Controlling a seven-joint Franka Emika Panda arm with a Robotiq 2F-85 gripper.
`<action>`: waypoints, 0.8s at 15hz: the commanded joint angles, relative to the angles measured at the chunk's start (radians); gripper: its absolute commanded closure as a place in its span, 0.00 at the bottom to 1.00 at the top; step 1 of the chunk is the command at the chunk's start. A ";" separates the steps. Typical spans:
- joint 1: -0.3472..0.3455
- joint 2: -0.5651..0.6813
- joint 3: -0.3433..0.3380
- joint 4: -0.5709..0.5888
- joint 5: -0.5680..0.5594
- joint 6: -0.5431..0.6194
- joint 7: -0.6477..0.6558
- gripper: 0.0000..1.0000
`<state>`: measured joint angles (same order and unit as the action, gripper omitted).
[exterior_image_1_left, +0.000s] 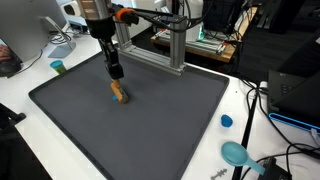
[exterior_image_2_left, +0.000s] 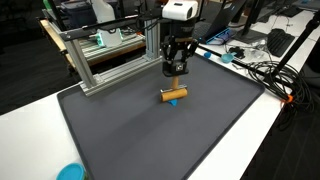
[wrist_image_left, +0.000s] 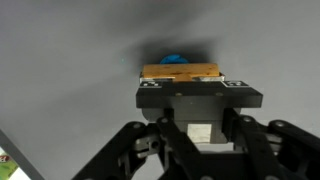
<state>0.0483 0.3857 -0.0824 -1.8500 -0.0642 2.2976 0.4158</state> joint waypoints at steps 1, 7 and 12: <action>-0.030 0.023 0.013 0.007 0.063 -0.081 -0.057 0.78; -0.051 0.037 0.010 0.003 0.114 -0.060 -0.077 0.78; -0.056 0.049 0.008 -0.004 0.129 -0.052 -0.080 0.78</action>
<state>0.0083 0.3875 -0.0819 -1.8391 0.0364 2.2442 0.3628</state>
